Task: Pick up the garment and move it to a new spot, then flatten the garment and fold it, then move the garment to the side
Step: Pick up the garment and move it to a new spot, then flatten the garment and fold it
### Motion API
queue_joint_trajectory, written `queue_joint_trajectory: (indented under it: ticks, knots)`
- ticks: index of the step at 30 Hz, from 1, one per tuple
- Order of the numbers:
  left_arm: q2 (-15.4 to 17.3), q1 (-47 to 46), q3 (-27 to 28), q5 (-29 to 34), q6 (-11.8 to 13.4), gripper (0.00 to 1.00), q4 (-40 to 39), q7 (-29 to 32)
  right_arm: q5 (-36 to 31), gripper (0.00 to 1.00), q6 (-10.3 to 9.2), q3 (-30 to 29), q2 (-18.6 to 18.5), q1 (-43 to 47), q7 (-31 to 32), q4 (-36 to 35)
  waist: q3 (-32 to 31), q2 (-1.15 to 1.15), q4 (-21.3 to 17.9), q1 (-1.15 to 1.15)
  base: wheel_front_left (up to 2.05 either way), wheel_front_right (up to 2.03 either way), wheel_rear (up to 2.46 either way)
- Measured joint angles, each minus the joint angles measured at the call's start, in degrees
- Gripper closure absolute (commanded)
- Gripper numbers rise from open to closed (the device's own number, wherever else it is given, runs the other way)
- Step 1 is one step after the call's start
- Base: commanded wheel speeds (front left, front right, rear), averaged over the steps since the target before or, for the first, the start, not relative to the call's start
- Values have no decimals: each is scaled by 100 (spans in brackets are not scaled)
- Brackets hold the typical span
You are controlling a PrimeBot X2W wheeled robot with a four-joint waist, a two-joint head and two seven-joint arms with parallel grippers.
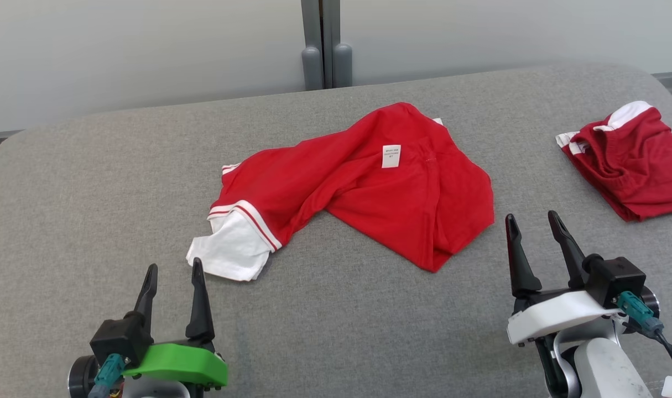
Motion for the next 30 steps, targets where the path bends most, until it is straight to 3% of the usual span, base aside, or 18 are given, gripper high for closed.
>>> queue_joint_trajectory:
  ticks: [16,21,30]
  knots:
    - [-141,29,176,242,-183,0,100,0,71,0,0,21,-1,8,0,146,9,0,97,0,0,0,0]
    - [-172,9,189,289,-243,0,96,0,-180,0,0,-125,0,-164,67,309,116,0,157,0,0,0,0]
    - [-226,-215,54,399,-287,0,-9,0,-823,0,0,-464,-211,-1473,1076,615,504,0,449,0,0,0,0]
